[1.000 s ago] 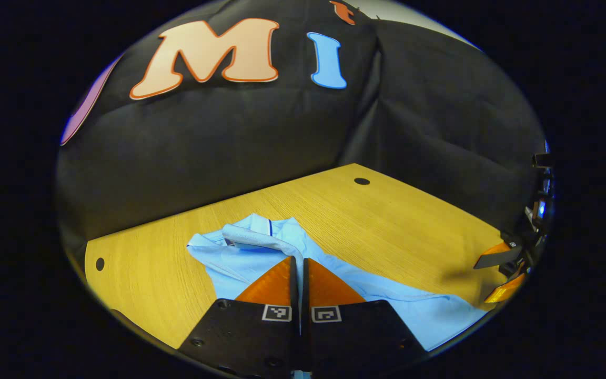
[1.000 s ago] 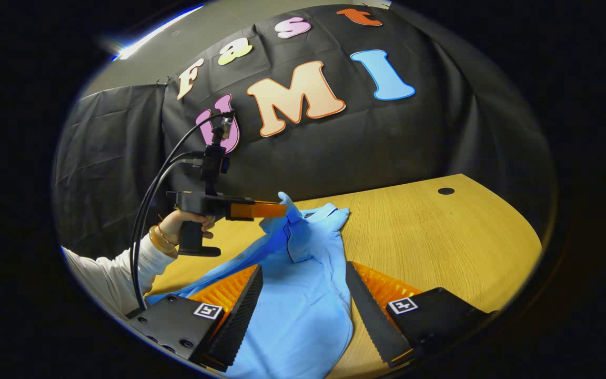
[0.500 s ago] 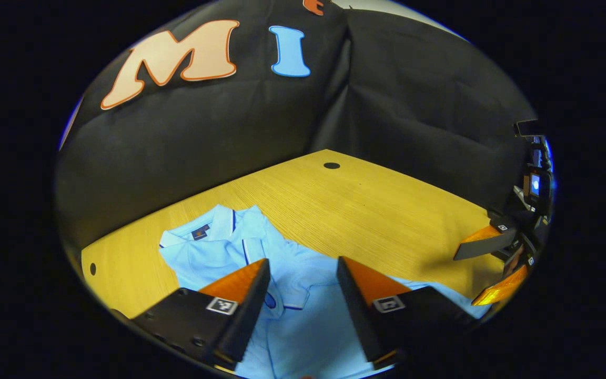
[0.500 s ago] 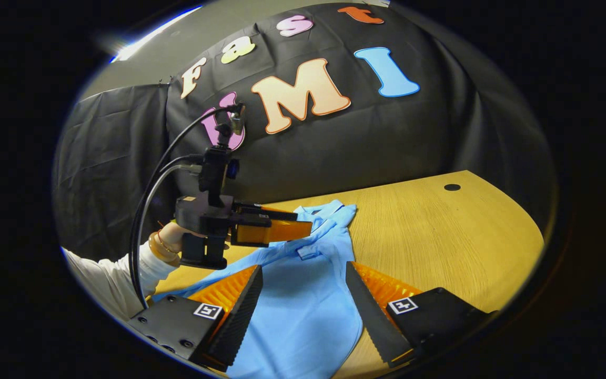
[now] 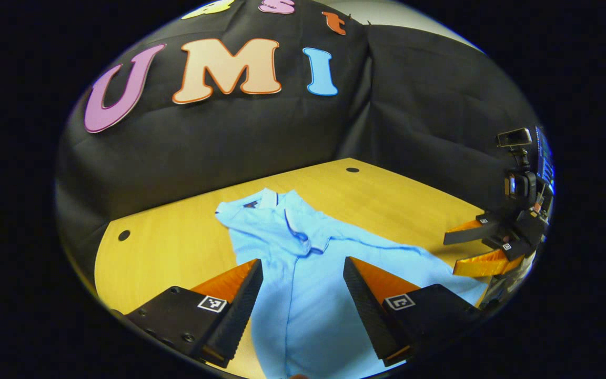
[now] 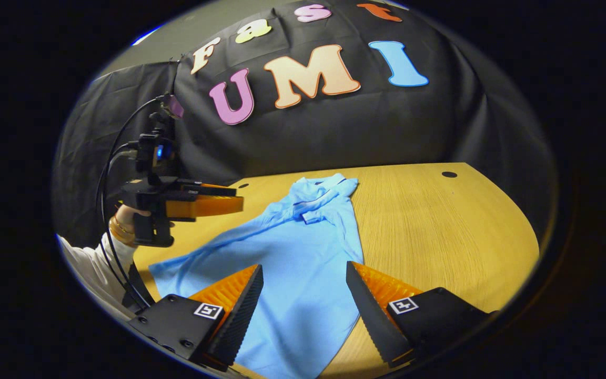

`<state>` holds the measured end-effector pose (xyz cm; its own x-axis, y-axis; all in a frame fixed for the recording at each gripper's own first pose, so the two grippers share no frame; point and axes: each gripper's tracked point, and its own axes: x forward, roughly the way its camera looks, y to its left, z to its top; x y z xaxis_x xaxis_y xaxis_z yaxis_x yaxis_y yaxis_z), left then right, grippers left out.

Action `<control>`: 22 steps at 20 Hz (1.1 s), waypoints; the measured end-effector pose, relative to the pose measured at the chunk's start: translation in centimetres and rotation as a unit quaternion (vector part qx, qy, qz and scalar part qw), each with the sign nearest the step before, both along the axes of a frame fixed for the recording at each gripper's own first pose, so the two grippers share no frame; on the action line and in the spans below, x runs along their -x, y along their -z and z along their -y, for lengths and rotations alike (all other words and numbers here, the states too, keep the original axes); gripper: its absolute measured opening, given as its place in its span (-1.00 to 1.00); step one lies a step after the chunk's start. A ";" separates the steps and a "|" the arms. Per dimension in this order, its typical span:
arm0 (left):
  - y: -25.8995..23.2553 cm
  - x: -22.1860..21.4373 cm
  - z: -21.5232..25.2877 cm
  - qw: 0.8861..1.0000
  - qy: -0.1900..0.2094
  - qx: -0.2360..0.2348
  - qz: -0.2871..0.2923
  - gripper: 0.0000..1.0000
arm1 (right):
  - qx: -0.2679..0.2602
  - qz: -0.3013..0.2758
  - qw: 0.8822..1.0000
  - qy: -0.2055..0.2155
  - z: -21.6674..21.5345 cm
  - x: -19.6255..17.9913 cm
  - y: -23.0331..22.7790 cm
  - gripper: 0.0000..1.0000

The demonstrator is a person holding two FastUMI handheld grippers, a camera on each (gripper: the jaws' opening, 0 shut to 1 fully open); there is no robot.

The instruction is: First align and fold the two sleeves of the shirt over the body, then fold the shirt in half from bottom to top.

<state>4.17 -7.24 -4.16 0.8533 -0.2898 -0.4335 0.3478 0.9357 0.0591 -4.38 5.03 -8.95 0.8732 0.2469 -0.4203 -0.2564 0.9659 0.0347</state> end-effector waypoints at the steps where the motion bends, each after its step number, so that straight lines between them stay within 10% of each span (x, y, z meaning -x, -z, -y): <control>1: 0.3 1.7 -1.2 1.000 -0.011 0.000 -0.002 0.85 | 0.008 -0.002 1.000 0.000 0.0 0.8 0.3 0.97; 10: 5.0 14.8 -6.4 0.997 -0.066 -0.010 -0.046 0.86 | 0.030 -0.022 0.999 0.019 0.6 7.3 3.0 0.96; 22: 9.1 18.2 -5.9 0.994 -0.059 0.016 -0.092 0.82 | 0.057 -0.049 0.996 0.038 1.4 9.9 6.4 0.97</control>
